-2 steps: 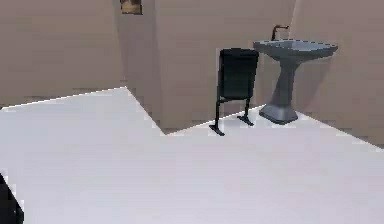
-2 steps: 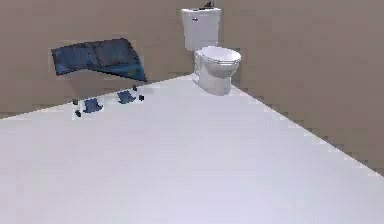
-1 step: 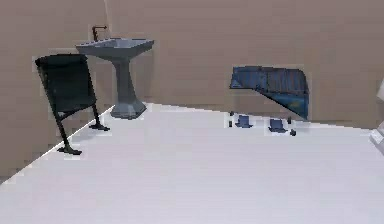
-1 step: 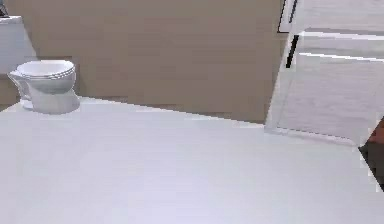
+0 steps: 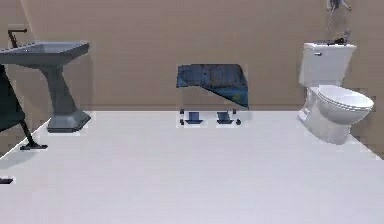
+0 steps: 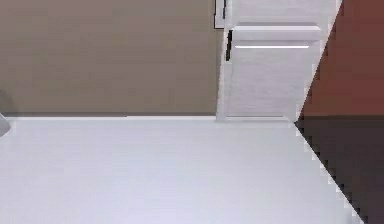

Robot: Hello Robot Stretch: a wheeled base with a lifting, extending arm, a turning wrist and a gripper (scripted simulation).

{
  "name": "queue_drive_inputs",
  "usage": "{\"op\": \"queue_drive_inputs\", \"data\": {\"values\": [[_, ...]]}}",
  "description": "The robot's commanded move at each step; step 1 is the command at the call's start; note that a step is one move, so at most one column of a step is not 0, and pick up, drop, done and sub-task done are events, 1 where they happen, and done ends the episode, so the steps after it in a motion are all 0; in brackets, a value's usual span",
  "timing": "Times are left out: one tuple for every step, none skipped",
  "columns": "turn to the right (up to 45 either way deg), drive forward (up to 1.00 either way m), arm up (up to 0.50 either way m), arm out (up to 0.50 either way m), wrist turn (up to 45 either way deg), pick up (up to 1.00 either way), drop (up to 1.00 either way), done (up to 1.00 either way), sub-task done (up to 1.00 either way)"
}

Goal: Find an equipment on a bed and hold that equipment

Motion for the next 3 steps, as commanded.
{"op": "queue_drive_inputs", "data": {"values": [[0.0,0.15,0.0,0.0,0.0,0.0,0.0,0.0,0.0],[45.0,0.0,0.0,0.0,0.0,0.0,0.0,0.0,0.0],[42.0,0.0,0.0,0.0,0.0,0.0,0.0,0.0,0.0]]}}
